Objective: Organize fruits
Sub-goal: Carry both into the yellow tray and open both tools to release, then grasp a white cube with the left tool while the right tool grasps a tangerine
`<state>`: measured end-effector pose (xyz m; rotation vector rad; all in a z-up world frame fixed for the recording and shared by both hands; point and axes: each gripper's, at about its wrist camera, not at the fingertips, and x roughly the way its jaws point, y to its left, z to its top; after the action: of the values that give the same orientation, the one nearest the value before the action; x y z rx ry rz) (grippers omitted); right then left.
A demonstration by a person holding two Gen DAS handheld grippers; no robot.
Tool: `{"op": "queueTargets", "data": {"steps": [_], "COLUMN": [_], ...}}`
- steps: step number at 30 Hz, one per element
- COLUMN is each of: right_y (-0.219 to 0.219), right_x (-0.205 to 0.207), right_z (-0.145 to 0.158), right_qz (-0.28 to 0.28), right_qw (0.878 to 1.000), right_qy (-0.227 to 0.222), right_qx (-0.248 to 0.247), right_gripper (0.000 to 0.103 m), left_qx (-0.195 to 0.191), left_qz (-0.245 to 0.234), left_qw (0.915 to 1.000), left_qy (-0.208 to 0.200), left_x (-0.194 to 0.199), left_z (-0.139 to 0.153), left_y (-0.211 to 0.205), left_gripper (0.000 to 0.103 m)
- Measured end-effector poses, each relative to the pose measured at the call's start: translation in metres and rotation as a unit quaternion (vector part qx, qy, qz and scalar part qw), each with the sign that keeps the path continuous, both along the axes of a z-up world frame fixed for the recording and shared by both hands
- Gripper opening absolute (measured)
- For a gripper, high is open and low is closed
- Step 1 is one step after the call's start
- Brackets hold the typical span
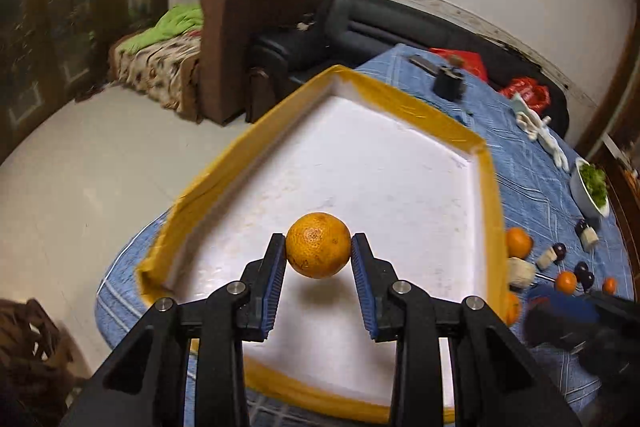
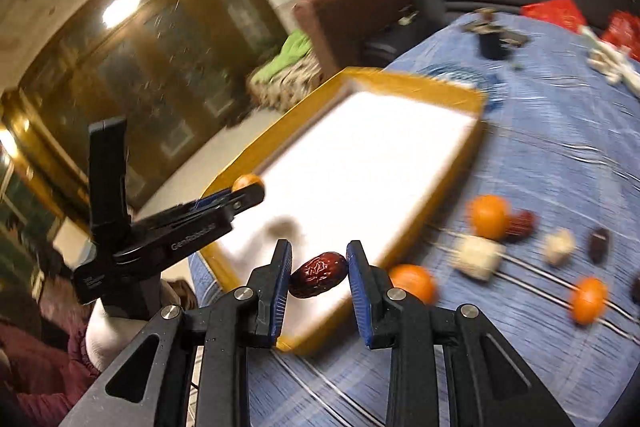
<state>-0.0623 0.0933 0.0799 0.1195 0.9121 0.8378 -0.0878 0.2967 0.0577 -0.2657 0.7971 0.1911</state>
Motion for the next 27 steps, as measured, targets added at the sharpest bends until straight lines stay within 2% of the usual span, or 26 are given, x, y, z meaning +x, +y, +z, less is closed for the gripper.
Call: {"op": "queueTargets", "data": {"steps": [4, 6, 7, 11, 12, 13, 15, 17, 23, 27], "right_y": [0.042, 0.053, 0.059, 0.068, 0.066, 0.066, 0.061, 0.054, -0.025, -0.109], "right_x": [0.001, 0.003, 0.004, 0.005, 0.003, 0.002, -0.003, -0.004, -0.004, 0.002], "right_z": [-0.021, -0.028, -0.032, -0.035, -0.033, -0.031, -0.023, -0.014, 0.01, 0.007], "right_qz": [0.027, 0.03, 0.029, 0.027, 0.026, 0.026, 0.025, 0.017, -0.051, -0.14], "right_qw": [0.999, 0.999, 0.998, 0.998, 0.998, 0.998, 0.998, 0.999, 0.998, 0.989], "right_qy": [0.012, 0.012, 0.011, 0.007, 0.003, 0.0, -0.008, -0.019, -0.034, -0.04], "right_qx": [-0.03, -0.042, -0.05, -0.06, -0.061, -0.06, -0.051, -0.044, -0.012, -0.031], "right_gripper": [0.032, 0.032, 0.032, 0.033, 0.039, 0.05, 0.056, 0.056, 0.056, 0.056], "left_qx": [-0.014, -0.025, -0.027, -0.026, -0.027, -0.027, -0.024, -0.022, -0.006, 0.009], "left_qz": [0.009, 0.012, 0.018, 0.024, 0.025, 0.025, 0.021, 0.012, -0.03, -0.08], "left_qw": [0.9999, 0.9996, 0.9994, 0.9991, 0.9989, 0.9988, 0.9987, 0.9985, 0.9973, 0.9942], "left_qy": [-0.004, -0.006, -0.011, -0.025, -0.028, -0.033, -0.041, -0.049, -0.066, -0.072], "left_x": [-0.01, -0.013, -0.016, -0.021, -0.023, -0.025, -0.026, -0.028, -0.028, -0.024], "left_z": [-0.001, 0.0, 0.001, 0.01, 0.012, 0.015, 0.02, 0.026, 0.04, 0.044], "left_y": [0.014, 0.02, 0.023, 0.025, 0.024, 0.023, 0.017, 0.008, -0.023, -0.057], "left_gripper": [0.033, 0.044, 0.054, 0.062, 0.063, 0.064, 0.064, 0.065, 0.07, 0.075]}}
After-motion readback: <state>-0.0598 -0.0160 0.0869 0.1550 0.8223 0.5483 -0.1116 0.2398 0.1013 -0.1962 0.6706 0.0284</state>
